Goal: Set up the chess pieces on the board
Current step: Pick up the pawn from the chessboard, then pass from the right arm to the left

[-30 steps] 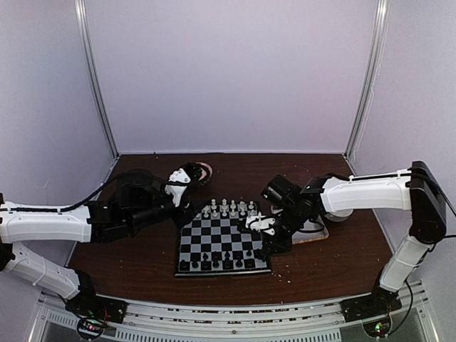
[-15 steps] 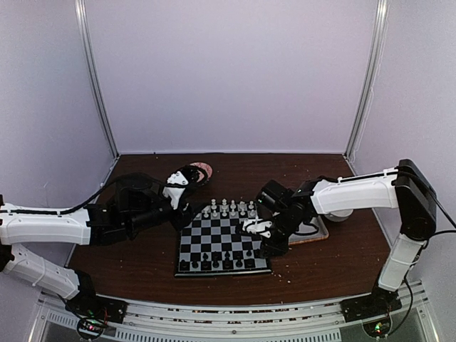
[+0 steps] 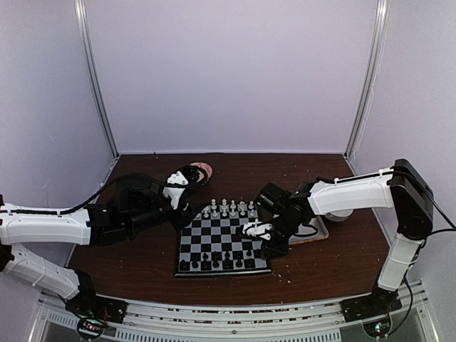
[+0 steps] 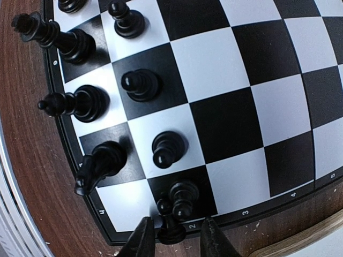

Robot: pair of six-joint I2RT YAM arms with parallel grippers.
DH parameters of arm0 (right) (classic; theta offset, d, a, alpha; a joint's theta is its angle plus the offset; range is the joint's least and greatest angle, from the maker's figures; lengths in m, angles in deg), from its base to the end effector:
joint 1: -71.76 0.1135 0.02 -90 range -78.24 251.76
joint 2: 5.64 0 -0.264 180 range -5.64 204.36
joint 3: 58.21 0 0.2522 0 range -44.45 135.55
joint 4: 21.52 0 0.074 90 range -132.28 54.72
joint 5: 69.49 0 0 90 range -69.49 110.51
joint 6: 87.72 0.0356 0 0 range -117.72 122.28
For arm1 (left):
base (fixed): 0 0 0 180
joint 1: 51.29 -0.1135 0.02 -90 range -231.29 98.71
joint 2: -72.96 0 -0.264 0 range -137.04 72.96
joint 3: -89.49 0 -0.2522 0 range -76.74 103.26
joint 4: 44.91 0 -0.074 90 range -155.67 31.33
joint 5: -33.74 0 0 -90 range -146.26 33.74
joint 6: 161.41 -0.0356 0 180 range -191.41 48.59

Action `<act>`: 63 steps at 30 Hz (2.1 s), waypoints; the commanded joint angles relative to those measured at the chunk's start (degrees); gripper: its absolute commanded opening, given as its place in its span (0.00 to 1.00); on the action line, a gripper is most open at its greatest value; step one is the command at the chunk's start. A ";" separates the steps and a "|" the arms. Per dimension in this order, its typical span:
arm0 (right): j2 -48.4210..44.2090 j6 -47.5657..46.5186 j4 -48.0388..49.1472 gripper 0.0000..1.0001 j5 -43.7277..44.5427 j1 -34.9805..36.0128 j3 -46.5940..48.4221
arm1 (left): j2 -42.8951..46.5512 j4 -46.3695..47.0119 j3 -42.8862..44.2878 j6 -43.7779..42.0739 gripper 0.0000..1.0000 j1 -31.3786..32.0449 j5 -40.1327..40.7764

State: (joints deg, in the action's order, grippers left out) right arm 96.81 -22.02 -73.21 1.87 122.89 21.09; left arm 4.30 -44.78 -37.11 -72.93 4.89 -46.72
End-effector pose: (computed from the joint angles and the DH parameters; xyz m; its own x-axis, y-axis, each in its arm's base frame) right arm 0.2026 0.2695 0.1682 -0.2269 -0.9028 -0.3653 -0.9694 0.1734 0.1735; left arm 0.1566 -0.2232 0.2645 -0.1259 0.2349 -0.9638 0.7338 0.6758 0.0688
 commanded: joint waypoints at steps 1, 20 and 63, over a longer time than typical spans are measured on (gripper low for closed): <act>0.67 -0.93 -1.24 0.29 0.35 0.37 0.76 | 0.76 3.41 -0.57 0.04 0.48 -0.28 0.50; -0.09 -1.66 -2.24 0.16 0.51 0.37 0.04 | 1.43 3.51 -0.64 -0.22 0.48 -0.28 -0.07; -8.02 4.89 -7.81 0.15 -43.09 -8.16 9.78 | -16.53 -7.55 15.20 -23.72 0.39 9.18 -21.20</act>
State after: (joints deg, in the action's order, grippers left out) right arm 87.83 -17.40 -80.58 -39.28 114.96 29.65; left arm -11.81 -50.73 -23.45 -93.48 13.35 -69.78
